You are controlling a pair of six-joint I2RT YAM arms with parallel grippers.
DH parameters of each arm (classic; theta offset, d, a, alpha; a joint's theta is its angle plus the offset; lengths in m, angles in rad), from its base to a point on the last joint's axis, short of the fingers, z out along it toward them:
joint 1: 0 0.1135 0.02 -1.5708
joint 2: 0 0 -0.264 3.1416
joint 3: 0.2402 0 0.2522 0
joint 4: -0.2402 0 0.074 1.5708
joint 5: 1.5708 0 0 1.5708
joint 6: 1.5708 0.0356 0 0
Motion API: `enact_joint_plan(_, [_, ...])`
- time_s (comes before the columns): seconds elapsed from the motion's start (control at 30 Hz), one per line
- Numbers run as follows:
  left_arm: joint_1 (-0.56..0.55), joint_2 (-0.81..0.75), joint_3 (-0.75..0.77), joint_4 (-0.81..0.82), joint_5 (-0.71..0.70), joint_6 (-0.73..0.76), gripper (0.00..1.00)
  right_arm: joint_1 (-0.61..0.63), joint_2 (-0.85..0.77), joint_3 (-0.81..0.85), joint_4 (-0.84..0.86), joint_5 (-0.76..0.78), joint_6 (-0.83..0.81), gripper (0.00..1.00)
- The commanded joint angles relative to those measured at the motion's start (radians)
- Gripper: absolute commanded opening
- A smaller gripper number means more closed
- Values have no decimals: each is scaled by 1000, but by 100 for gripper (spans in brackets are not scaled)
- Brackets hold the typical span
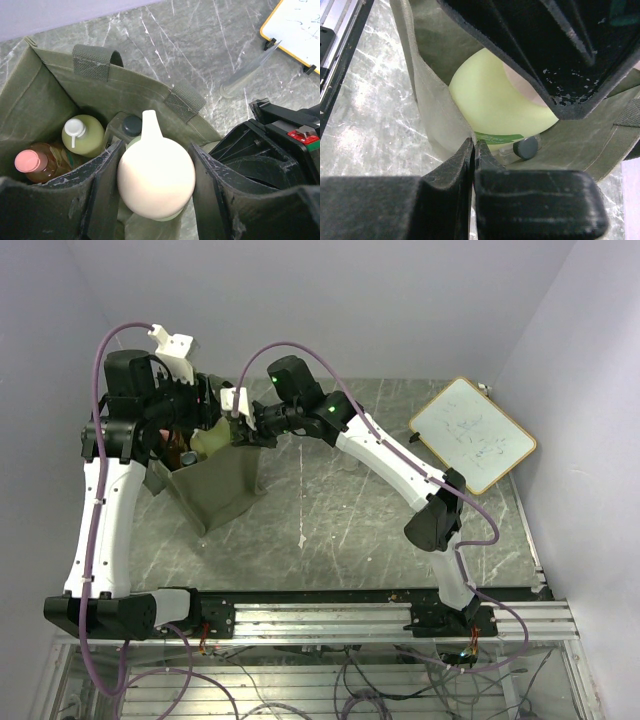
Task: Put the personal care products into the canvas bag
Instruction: Place the care product in the canvas bag.
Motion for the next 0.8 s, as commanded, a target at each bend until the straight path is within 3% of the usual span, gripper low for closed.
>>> enact_joint_plan(0.0, [5,-27,28,44,50,-9,7,10,-64,34,51,-6,23,0])
enact_joint_plan(0.33, [6,8,215,54,-295,55,7,11,-80,-7,52,-4,24,0])
enact_joint_plan(0.77, [6,46,113,78,-327,49,7,11,-94,-25,55,-4,29,0])
